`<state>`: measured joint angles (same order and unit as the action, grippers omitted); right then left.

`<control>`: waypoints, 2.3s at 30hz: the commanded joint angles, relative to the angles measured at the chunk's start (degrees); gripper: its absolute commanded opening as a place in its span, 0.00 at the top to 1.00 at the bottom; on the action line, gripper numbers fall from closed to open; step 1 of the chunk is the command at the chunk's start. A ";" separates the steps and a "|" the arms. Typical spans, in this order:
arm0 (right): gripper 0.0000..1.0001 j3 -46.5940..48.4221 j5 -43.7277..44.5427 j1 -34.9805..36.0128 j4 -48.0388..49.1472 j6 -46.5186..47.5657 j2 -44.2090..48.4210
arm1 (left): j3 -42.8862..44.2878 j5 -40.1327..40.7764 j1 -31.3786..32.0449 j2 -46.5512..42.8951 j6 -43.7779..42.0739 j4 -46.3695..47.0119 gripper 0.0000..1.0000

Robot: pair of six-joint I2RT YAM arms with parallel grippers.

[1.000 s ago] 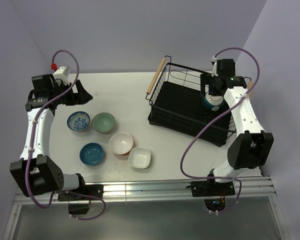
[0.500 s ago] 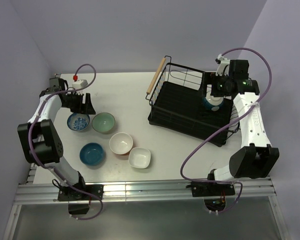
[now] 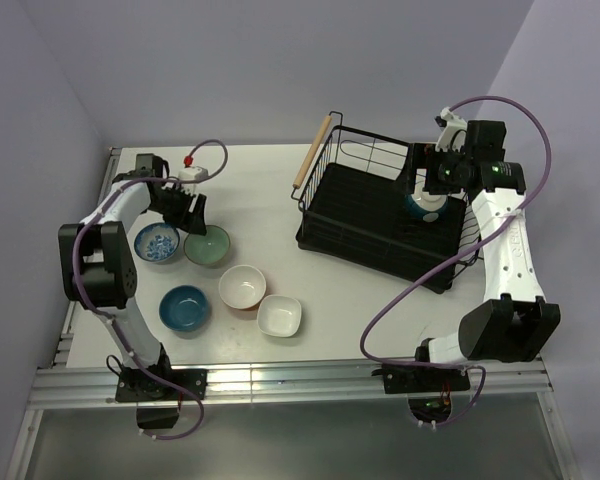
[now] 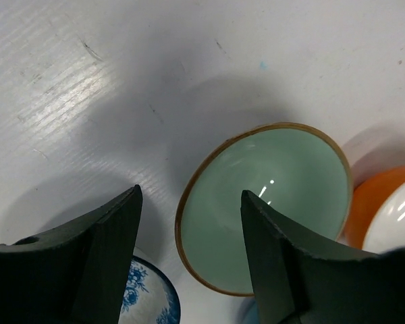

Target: Load the bowls into the dish rack

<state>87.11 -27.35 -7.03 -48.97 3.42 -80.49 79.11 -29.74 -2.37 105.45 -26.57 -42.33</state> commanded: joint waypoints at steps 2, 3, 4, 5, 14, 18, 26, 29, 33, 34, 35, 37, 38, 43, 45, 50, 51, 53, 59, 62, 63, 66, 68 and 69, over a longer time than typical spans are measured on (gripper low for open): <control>0.00 2.01 -2.18 -0.44 -0.25 -0.96 2.53 | 1.66 1.87 1.14 1.34 -3.58 0.23 0.35; 0.00 1.92 -2.09 -0.53 -0.25 -0.96 2.53 | 1.49 2.14 1.32 1.77 -3.58 0.31 0.36; 0.00 1.75 -2.09 -0.44 -0.25 -0.96 2.53 | 1.31 2.31 1.66 1.95 -3.58 0.49 0.37; 0.00 1.49 -2.00 -0.44 -0.16 -0.96 2.53 | 1.05 2.66 1.84 2.21 -3.58 0.75 0.38; 0.00 0.95 -2.88 -0.44 -0.16 -1.84 2.62 | -1.06 3.63 4.39 3.45 -2.88 2.68 0.50; 0.00 0.78 -2.27 -0.44 -0.51 -1.66 3.23 | -1.94 3.63 4.92 3.80 -2.35 3.13 0.57; 0.00 1.22 -2.79 -0.97 -0.60 -2.36 4.20 | -2.56 3.81 4.92 2.66 -1.12 3.13 0.89; 0.00 1.48 -3.93 -1.32 -0.25 -3.15 4.55 | -1.25 1.63 4.22 1.25 -0.42 1.81 1.00; 0.00 1.31 -5.34 -1.85 0.19 -3.33 5.25 | 2.09 -3.13 -0.68 -0.86 1.16 -0.73 1.00; 0.00 1.31 -5.69 -2.02 0.28 -3.33 5.34 | 2.88 -3.83 -1.49 -1.12 1.34 -2.22 1.00; 0.00 1.39 -6.48 -2.11 0.28 -3.33 5.43 | 4.46 -4.62 -2.28 -1.38 1.78 -2.84 1.00; 0.00 1.66 -7.62 -2.55 0.54 -5.26 5.60 | 5.70 -6.82 -4.21 -2.79 2.66 -3.64 1.00; 0.00 1.66 -8.24 -2.73 0.72 -5.53 5.69 | 7.10 -7.52 -4.92 -4.18 3.88 -3.99 1.00; 0.00 1.57 -11.49 -3.17 2.38 -7.55 6.75 | 12.55 -13.40 -7.03 -8.94 10.03 -2.59 1.00; 0.00 1.66 -12.46 -3.43 2.74 -8.16 7.01 | 14.92 -16.22 -6.94 -11.66 15.21 1.51 1.00; 0.00 2.10 -15.45 -3.96 3.35 -9.22 7.63 | 17.65 -21.24 -5.98 -16.49 32.86 15.14 1.00; 0.00 2.19 -15.62 -4.22 3.36 -9.31 7.71 | 17.92 -20.81 -4.59 -17.03 34.37 17.17 1.00; 0.00 2.45 -17.64 -4.57 2.92 -9.31 7.72 | 18.27 -19.32 -2.56 -18.52 37.89 22.62 1.00; 0.00 2.10 -24.13 -5.81 3.53 -9.66 9.56 | 16.69 -14.40 9.65 -19.15 45.98 34.84 1.00; 0.00 1.66 -26.78 -5.81 4.76 -10.80 11.05 | 16.16 -12.81 16.42 -17.65 48.71 40.01 1.00; 0.00 1.48 -28.18 -5.89 5.11 -11.06 11.84 | 15.81 -12.02 19.48 -17.21 49.76 41.43 1.00; 0.00 0.52 -30.73 -6.07 5.20 -12.12 13.51 | 14.67 -12.63 24.23 -14.40 55.73 48.02 1.00; 0.00 -0.62 -32.14 -6.07 5.90 -12.82 14.65 | 13.71 -12.71 26.27 -12.30 60.04 51.19 1.00; 0.00 -1.50 -32.93 -6.07 6.51 -13.43 15.88 | 13.61 -12.54 28.10 -11.59 61.01 53.64 1.00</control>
<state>86.85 -55.35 -12.56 -45.87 -7.99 -67.68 93.25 -42.72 23.14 92.16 25.82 -1.34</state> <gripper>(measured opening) 0.997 0.078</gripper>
